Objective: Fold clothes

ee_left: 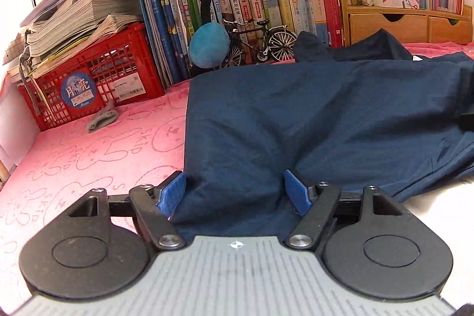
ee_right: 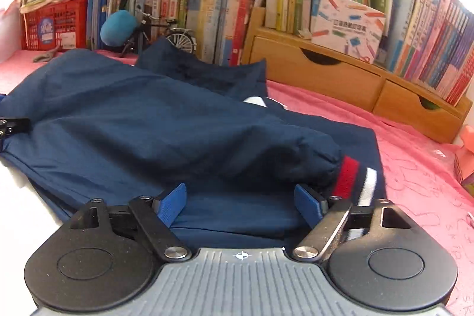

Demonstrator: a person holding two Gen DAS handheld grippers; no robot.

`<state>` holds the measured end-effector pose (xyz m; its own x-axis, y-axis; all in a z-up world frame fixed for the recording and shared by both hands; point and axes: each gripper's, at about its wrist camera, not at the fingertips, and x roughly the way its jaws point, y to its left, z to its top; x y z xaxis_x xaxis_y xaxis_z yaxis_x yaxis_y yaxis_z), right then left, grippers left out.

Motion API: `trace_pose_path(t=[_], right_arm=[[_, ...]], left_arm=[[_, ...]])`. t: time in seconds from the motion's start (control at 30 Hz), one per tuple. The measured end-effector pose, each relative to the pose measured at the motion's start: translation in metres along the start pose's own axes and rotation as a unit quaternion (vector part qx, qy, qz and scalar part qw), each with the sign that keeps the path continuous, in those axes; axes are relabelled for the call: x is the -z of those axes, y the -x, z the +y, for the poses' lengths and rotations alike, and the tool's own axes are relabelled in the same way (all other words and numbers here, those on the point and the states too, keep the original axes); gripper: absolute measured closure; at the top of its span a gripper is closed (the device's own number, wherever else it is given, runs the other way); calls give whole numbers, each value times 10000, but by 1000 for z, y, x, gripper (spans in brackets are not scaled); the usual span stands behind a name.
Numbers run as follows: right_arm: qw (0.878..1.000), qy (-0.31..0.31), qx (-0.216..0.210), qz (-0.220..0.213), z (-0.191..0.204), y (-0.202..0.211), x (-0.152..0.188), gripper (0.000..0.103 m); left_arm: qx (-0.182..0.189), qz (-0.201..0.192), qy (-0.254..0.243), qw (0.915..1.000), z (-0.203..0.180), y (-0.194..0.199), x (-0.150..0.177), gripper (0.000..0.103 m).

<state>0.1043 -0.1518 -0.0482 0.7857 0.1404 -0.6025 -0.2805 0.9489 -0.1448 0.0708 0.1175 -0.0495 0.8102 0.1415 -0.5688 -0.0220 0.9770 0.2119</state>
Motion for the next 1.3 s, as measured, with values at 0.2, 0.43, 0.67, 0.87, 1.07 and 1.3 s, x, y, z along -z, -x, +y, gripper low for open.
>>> trace_pose_path(t=[0.2, 0.43, 0.67, 0.87, 1.07, 1.3], right_arm=[[9991, 258, 290, -143, 7, 1, 6, 30], [9989, 276, 359, -142, 8, 0, 4, 28], [9989, 278, 359, -142, 8, 0, 4, 28], [9996, 173, 46, -205, 0, 14, 5, 16], [9987, -173, -40, -471, -21, 41, -4, 12], [9993, -20, 21, -366, -15, 45, 1, 12]], left_arm=[[-153, -45, -231, 9996, -9, 1, 0, 25], [-185, -41, -248, 9995, -10, 1, -1, 24], [-184, -38, -230, 9996, -10, 1, -1, 23], [-44, 91, -88, 9999, 5, 13, -7, 25], [-263, -58, -350, 9990, 11, 28, -14, 25], [-264, 130, -299, 9991, 8, 22, -4, 25]])
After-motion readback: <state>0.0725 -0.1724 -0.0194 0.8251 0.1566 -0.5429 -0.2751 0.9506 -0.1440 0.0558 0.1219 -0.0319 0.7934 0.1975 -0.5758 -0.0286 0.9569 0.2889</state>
